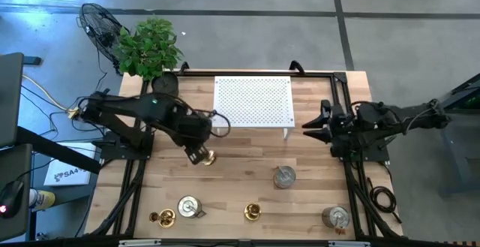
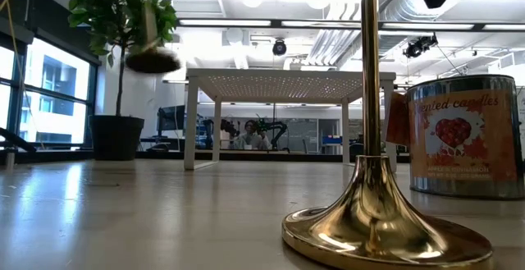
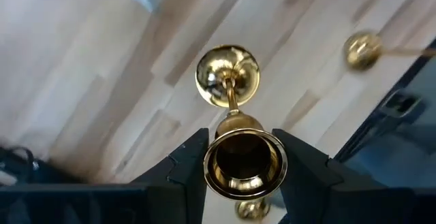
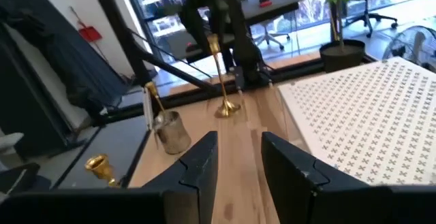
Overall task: Pick & Place candle stick holders
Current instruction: Put the top gold candle holder on the shelf
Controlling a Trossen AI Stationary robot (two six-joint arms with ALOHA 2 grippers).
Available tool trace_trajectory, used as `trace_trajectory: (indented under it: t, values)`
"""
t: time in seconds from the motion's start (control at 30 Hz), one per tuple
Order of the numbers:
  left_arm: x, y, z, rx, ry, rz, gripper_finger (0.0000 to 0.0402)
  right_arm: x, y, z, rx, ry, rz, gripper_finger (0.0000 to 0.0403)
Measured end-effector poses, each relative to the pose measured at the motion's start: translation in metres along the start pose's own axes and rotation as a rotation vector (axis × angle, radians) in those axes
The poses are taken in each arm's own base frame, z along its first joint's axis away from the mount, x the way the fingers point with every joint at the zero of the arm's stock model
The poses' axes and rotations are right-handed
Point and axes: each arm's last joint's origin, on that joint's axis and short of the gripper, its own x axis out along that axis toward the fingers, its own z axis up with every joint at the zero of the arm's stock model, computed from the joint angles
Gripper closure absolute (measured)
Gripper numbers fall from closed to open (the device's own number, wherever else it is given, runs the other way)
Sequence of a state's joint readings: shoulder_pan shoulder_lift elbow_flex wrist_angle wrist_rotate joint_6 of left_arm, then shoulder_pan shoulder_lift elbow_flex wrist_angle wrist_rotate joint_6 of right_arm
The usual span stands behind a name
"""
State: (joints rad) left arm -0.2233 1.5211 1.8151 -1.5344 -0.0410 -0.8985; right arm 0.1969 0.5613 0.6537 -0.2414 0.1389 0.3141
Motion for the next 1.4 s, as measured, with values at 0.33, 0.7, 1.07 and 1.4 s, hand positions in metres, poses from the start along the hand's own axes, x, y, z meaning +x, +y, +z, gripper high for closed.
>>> trace_trajectory:
  t: [0.33, 0.7, 1.07, 1.4]
  values:
    - [-0.039, -0.004, 0.004, 0.011, -0.207, -0.049, 0.0266, 0.028, 0.009, 0.011, 0.015, -0.109, 0.071, 0.0285]
    - [-0.038, -0.034, 0.038, 0.274, -0.502, -0.222, 0.0266, 0.064, 0.017, 0.026, 0.047, -0.127, 0.114, 0.0196]
    - [-0.032, -0.004, 0.079, 0.304, -0.533, -0.153, 0.0266, 0.087, 0.03, 0.114, -0.127, 0.141, -0.051, 0.0167]
    - [-0.033, -0.002, 0.085, 0.361, -0.555, -0.177, 0.0266, 0.145, 0.024, 0.122, -0.184, 0.412, -0.149, 0.0167]
